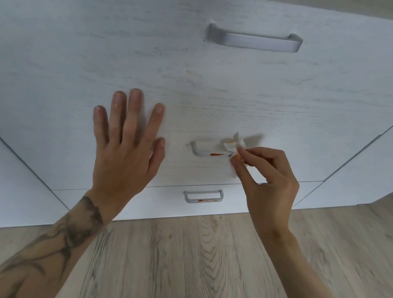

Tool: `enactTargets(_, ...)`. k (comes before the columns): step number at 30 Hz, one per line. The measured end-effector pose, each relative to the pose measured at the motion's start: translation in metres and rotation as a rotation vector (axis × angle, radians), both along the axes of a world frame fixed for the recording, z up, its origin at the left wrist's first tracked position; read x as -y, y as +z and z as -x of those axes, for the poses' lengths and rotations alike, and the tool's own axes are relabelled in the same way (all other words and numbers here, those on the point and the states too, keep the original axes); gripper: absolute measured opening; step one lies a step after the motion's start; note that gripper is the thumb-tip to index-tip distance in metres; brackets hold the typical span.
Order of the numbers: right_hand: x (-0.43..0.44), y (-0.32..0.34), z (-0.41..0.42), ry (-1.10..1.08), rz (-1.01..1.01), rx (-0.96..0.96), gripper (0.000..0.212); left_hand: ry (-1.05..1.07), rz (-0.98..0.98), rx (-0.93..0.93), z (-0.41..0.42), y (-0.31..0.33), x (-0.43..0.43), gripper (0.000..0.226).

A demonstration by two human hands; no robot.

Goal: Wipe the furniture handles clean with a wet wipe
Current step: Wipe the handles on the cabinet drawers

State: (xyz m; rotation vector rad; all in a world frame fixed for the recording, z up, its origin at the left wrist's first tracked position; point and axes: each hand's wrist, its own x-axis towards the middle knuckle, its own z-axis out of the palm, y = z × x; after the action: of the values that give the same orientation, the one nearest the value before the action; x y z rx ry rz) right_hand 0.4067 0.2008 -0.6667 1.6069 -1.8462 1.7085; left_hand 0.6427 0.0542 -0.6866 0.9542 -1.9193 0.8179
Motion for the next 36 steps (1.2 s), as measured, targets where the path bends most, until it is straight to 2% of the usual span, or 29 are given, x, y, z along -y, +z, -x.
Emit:
enactTargets(8, 0.016, 0.001, 0.004, 0.144, 0.002, -0.158, 0.021, 0.036, 0.045, 0.022, 0.002, -0.001, 0.004, 0.082)
enactTargets(11, 0.017, 0.001, 0.016, 0.113, -0.002, -0.25, 0.017, 0.038, 0.049, 0.023, 0.001, -0.001, 0.004, 0.082)
enactTargets(16, 0.017, -0.001, 0.013, 0.094, 0.022, -0.221, 0.016, 0.051, 0.048, 0.035, 0.001, 0.0, 0.004, 0.083)
enactTargets(21, 0.017, 0.003, 0.029, 0.124, -0.004, -0.289, 0.015, 0.049, 0.06, 0.032, 0.001, -0.001, 0.005, 0.082)
enactTargets(25, 0.016, 0.002, 0.021, 0.104, 0.007, -0.234, 0.014, 0.06, 0.06, 0.03, 0.002, -0.001, 0.006, 0.084)
enactTargets(30, 0.033, 0.007, 0.004, 0.211, 0.062, -0.335, 0.01, 0.065, 0.064, 0.042, 0.001, -0.001, 0.006, 0.086)
enactTargets(36, 0.026, 0.001, 0.007, 0.135, 0.039, -0.271, 0.01, 0.058, 0.059, 0.043, 0.0, 0.0, 0.003, 0.083)
